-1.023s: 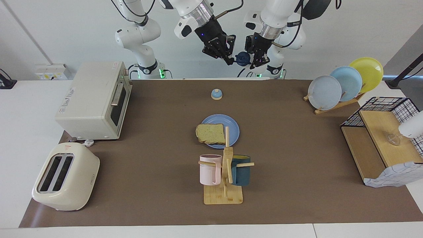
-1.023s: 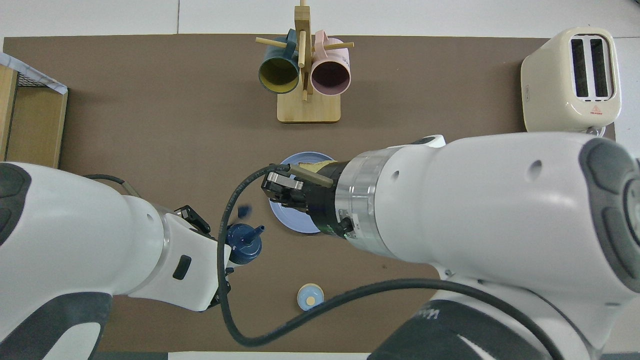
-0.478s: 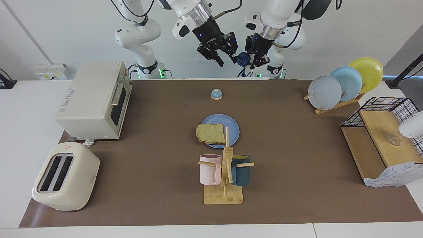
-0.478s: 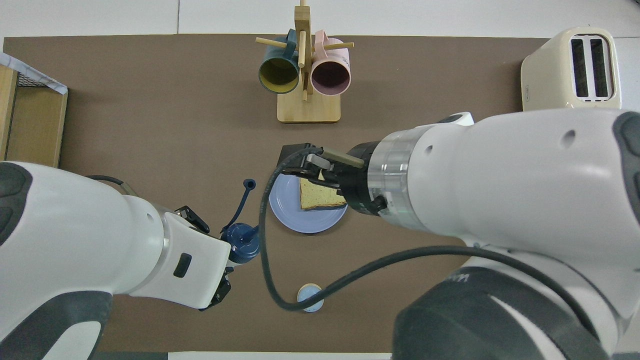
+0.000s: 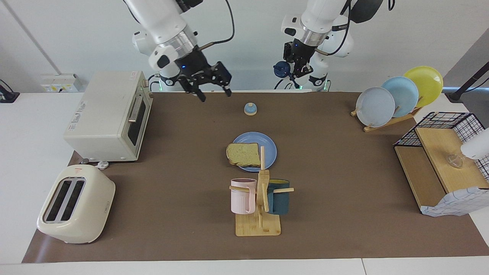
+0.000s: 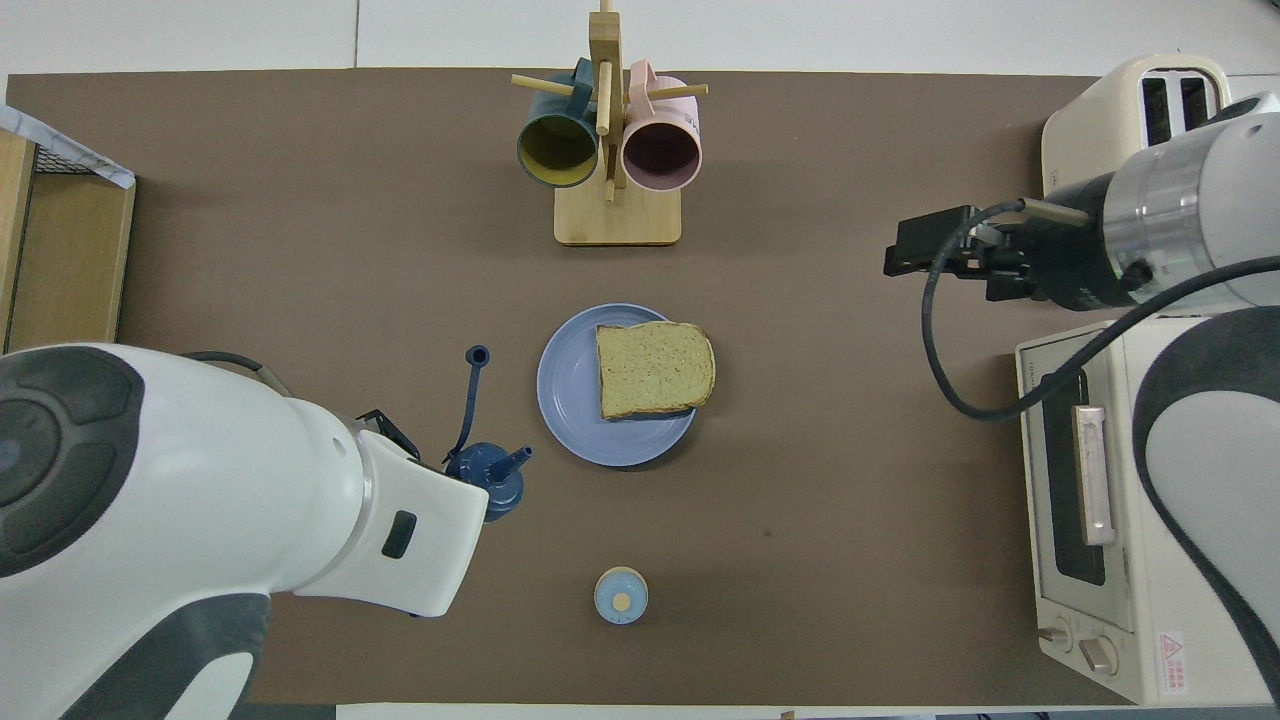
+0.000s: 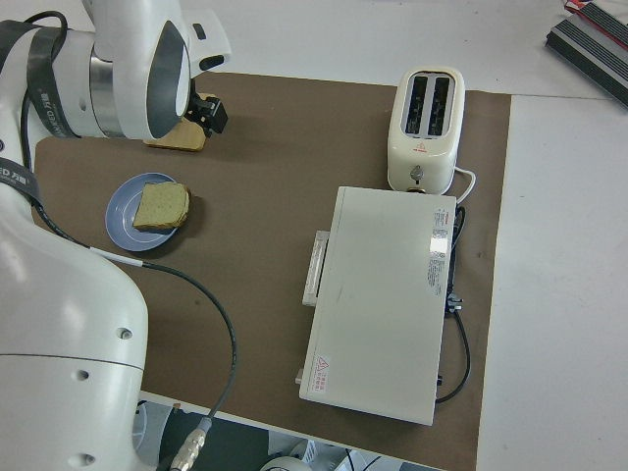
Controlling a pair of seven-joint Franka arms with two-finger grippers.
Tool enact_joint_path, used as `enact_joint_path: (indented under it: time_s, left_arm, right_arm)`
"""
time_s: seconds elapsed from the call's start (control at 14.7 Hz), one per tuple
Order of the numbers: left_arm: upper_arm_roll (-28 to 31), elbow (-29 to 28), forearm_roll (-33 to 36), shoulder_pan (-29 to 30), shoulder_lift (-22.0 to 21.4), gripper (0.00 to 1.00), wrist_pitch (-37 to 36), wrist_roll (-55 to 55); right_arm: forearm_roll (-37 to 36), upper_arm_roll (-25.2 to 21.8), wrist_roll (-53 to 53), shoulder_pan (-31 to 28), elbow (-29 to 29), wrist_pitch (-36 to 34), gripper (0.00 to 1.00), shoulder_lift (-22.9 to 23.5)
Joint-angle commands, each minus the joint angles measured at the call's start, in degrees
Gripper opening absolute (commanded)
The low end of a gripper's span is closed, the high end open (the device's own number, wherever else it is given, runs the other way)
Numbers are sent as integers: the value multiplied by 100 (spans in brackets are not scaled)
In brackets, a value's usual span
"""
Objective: Put bread on plate and add seasoning
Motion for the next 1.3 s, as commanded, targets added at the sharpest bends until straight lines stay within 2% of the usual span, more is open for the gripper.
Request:
enact_joint_path:
  time_s: [0.0, 0.14, 0.34, 0.48, 0.61, 0.75, 0.82, 0.96, 1.16, 1.23]
  left_arm:
    - [16, 102, 348, -96, 212, 25, 149, -162]
    - [16, 400, 402, -96, 632, 25, 167, -249]
    - [25, 762, 612, -104, 1090, 25, 176, -408]
    - [25, 1225, 839, -122, 1624, 25, 132, -452]
    - [25, 1579, 1052, -200, 2109, 25, 70, -619]
    - [25, 1632, 1367, -271, 2382, 25, 44, -619]
    - [34, 1719, 1508, -376, 2540, 25, 0, -628]
    - [34, 1799, 1833, -517, 2769, 25, -158, -645]
    - [25, 1799, 2185, -693, 2919, 25, -325, -645]
    - [34, 1799, 2299, -798, 3024, 25, -369, -645]
  right_arm:
    - [-566, 108, -441, -98, -86, -443, 100, -162]
    - [-1050, 108, -687, -124, 238, -821, 100, -75]
    - [-1131, -58, -854, -510, 792, -1446, 100, 145]
    - [-1401, -120, -978, -713, 1109, -1815, 100, 251]
    - [-1754, -155, -1415, -914, 831, -1853, 100, 182]
    - [-1738, -138, -1585, -1099, 225, -1406, 100, -55]
    - [-1650, -129, -1576, -1118, 40, -1403, 100, -170]
    - [-1667, -164, -1550, -769, 82, -1622, 100, -302]
    - [-1685, -173, -1541, -766, -32, -1614, 100, -355]
    - [-1685, -173, -1541, -740, -172, -1588, 100, -503]
